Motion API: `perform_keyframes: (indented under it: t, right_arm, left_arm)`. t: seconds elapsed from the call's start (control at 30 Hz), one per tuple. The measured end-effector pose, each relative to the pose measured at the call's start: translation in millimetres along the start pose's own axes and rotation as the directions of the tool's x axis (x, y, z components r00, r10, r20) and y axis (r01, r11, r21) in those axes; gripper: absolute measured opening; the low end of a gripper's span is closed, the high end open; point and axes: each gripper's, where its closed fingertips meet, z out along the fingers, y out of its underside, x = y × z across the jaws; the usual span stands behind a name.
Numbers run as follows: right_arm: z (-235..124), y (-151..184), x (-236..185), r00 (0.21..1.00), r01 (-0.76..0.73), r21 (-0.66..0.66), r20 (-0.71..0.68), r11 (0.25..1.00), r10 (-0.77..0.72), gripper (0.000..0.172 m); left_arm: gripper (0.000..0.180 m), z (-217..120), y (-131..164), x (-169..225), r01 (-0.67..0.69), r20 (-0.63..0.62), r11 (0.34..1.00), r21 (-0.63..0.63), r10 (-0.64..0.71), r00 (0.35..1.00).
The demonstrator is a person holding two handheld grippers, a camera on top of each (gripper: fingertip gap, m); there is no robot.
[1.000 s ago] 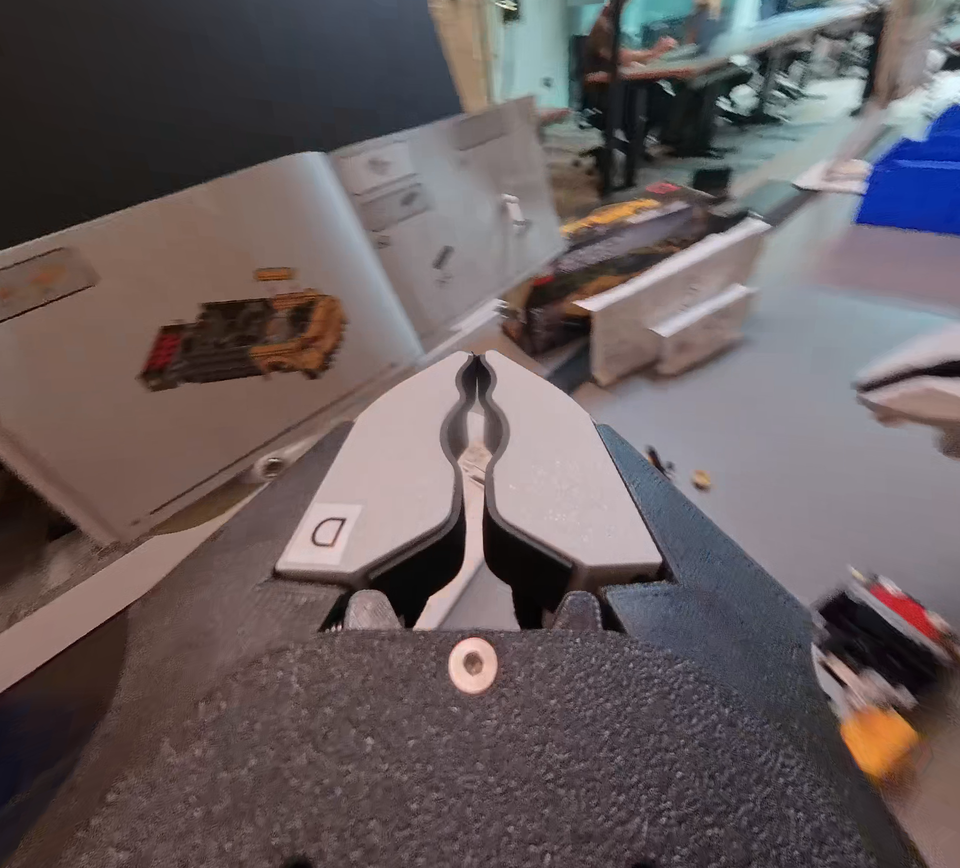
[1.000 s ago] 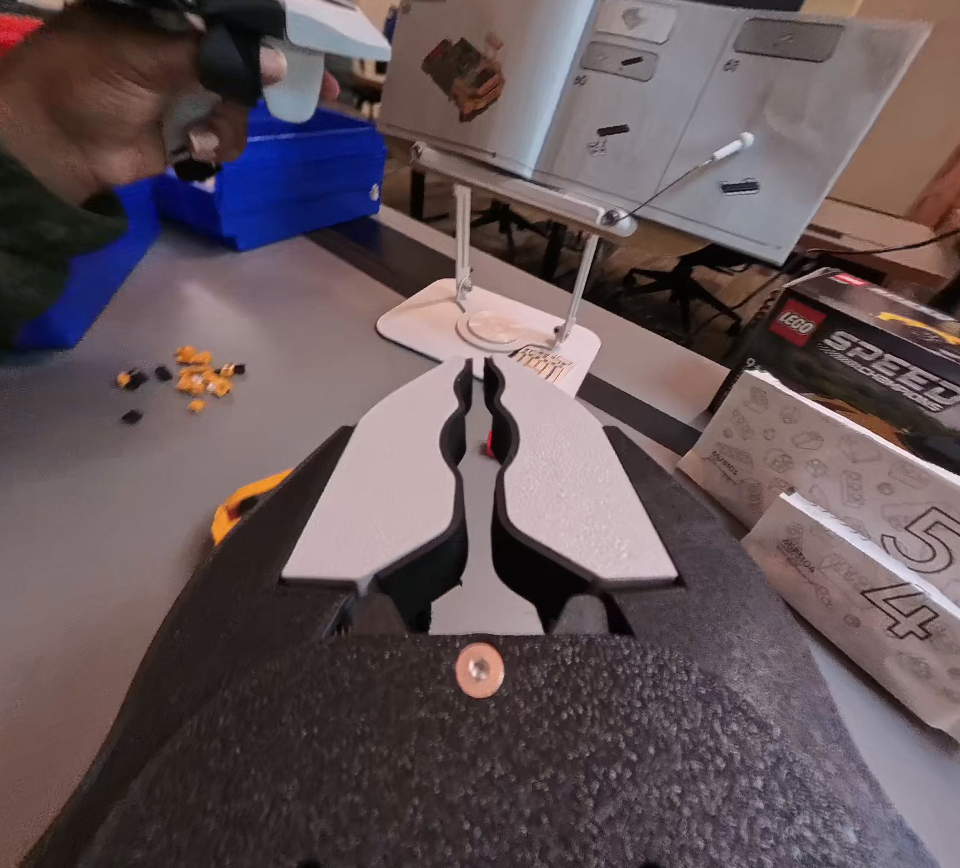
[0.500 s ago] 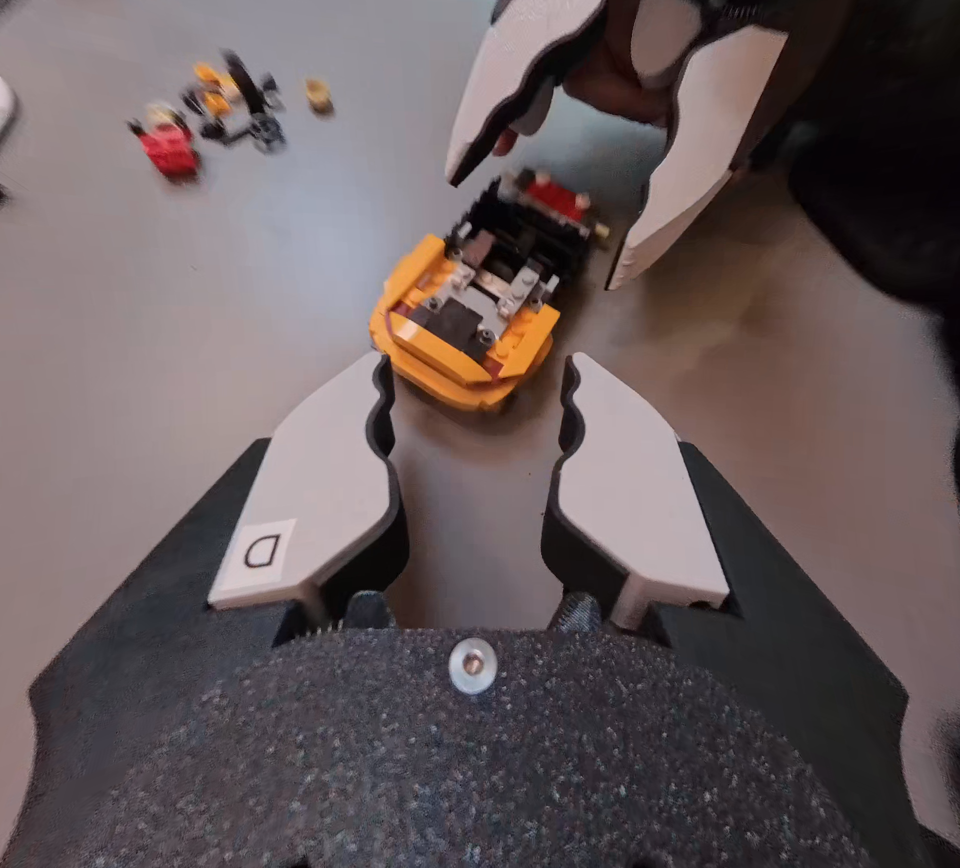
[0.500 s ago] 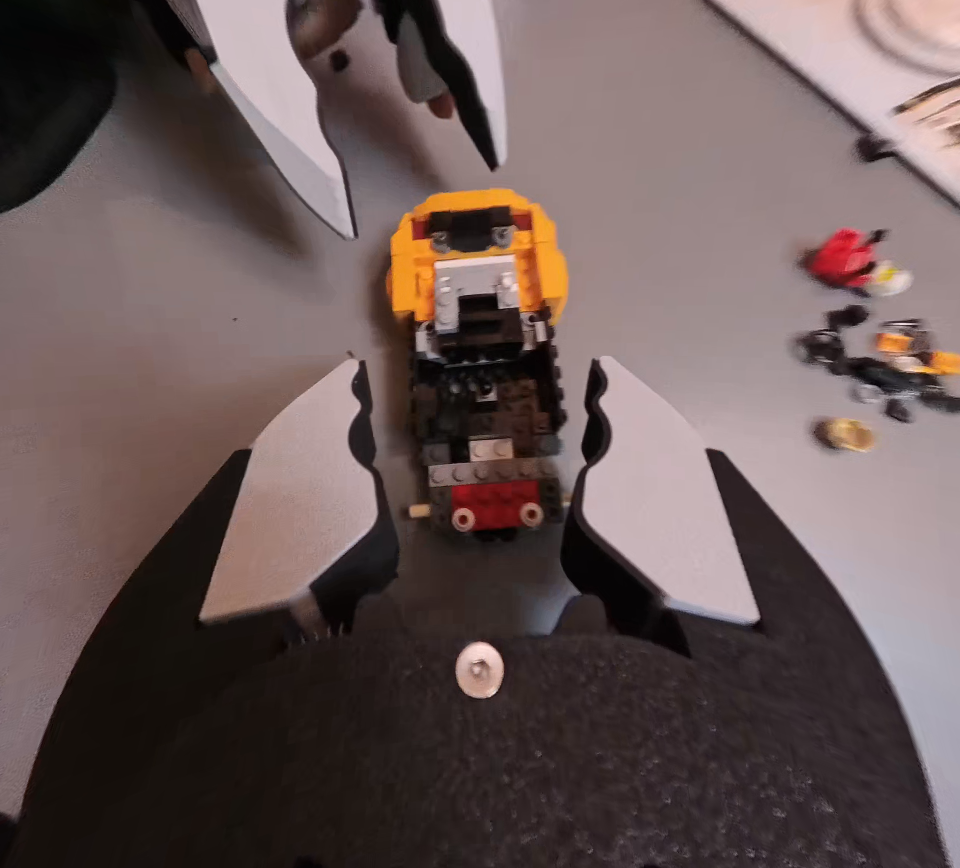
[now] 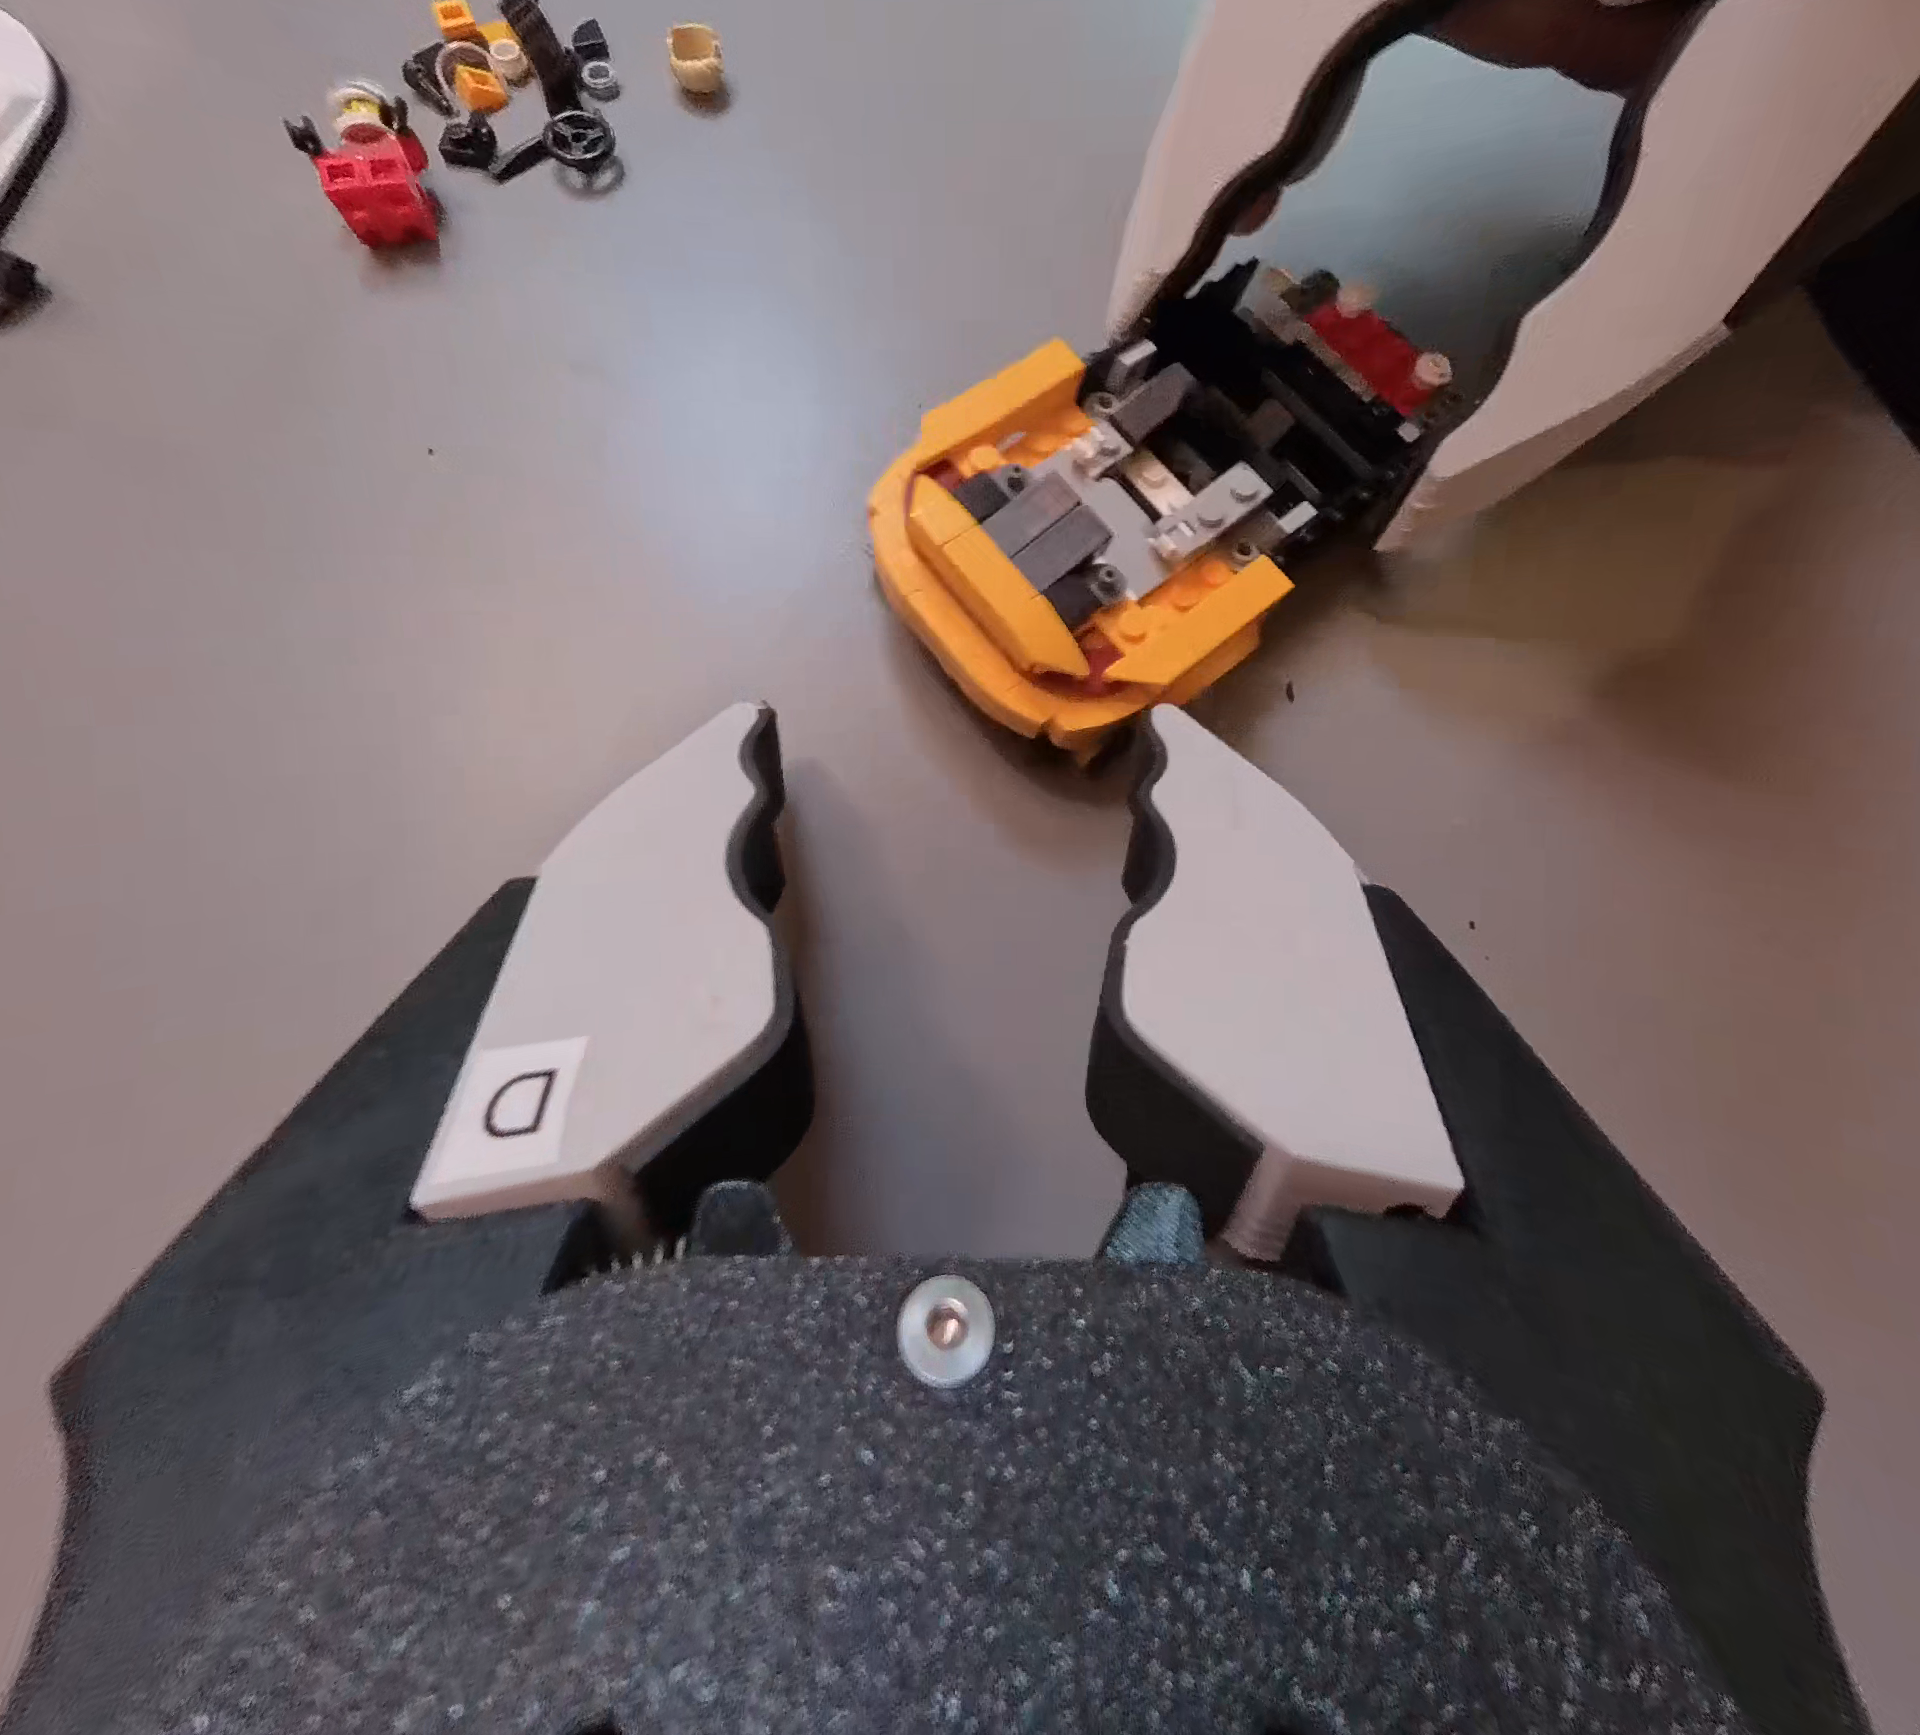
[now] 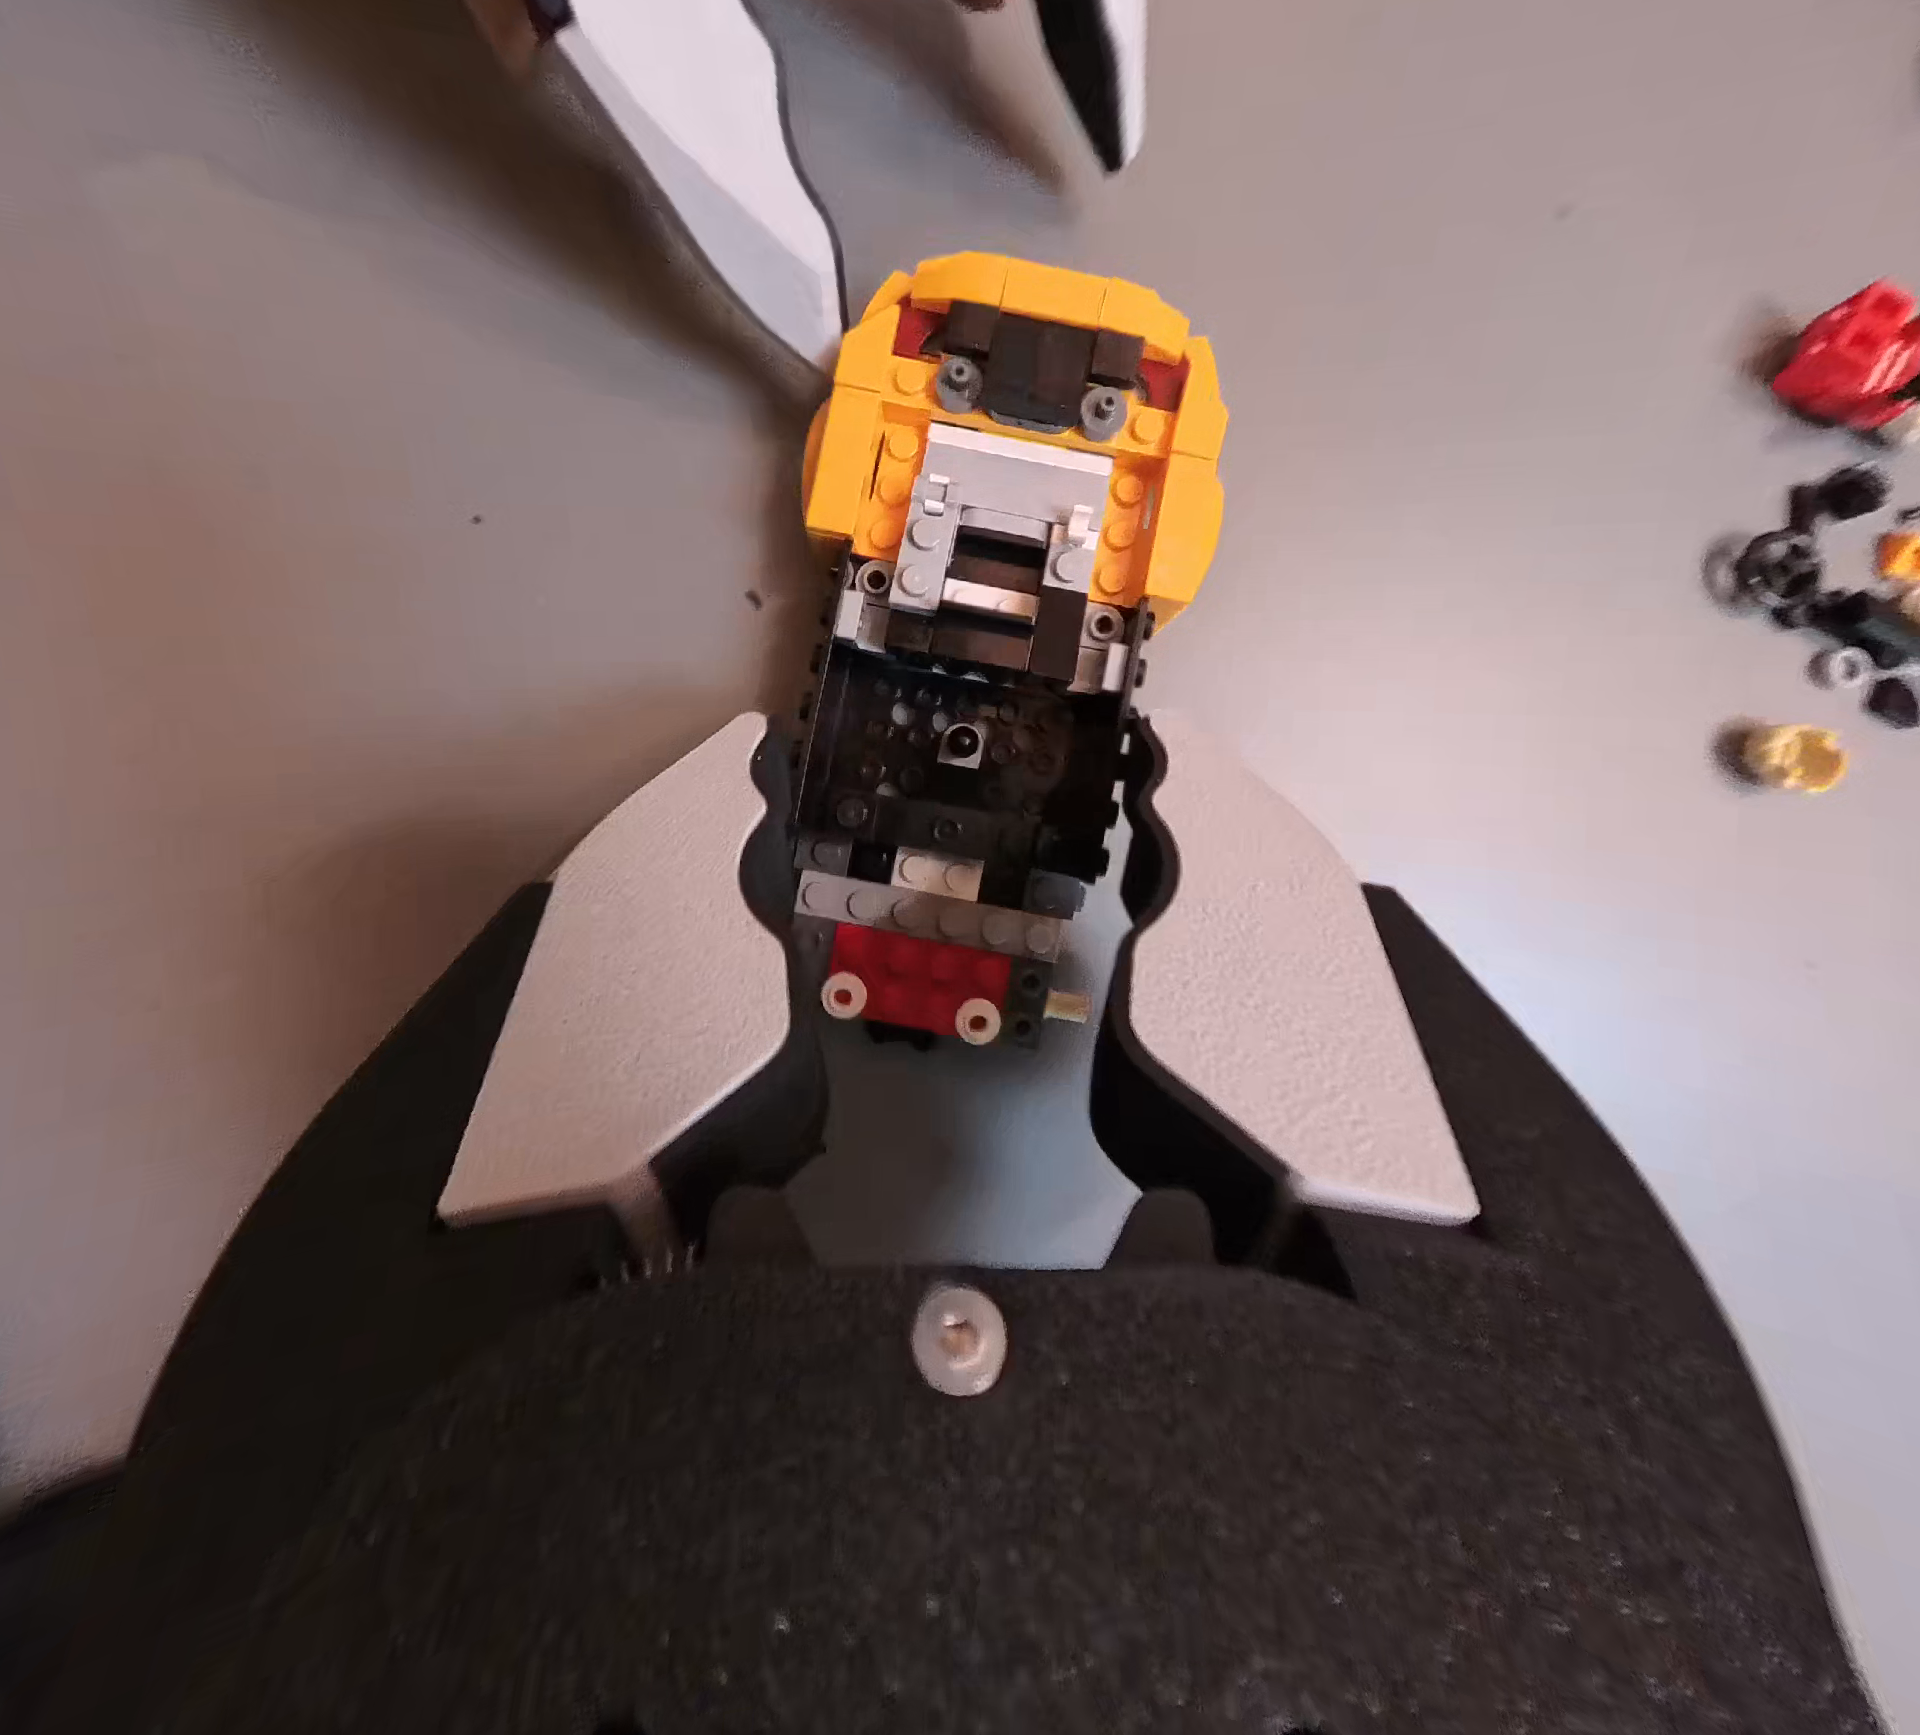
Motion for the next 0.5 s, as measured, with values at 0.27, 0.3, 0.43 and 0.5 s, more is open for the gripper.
perform_keyframes:
  t: [0.27,0.3,0.43,0.5]
  right_arm:
    - [-9.1,-0.9,-7.7,0.992,-0.109,0.004,0.071,0.994,0.109,0.065]
    - [-9.6,-1.9,-10.8,0.988,-0.12,0.009,0.097,0.993,0.118,0.065]
    - [-13.3,1.5,-9.9,0.985,-0.125,0.007,0.118,0.992,0.124,0.056]
    - [-16.5,7.0,-7.4,0.983,-0.133,-0.009,0.126,0.991,0.133,0.052]
  left_arm:
    - [0.04,-0.8,3.5,-10.8,-0.005,0.075,1.0,-0.027,0.007,0.997]
    - [0.039,-2.4,2.5,-8.6,-0.001,0.061,1.0,-0.023,0.002,0.998]
    - [0.047,-8.9,-6.0,17.8,0.003,-0.102,1.0,0.018,-0.001,0.995]
    - [0.056,-5.0,-6.9,30.6,0.024,-0.172,1.0,0.019,-0.02,0.985]
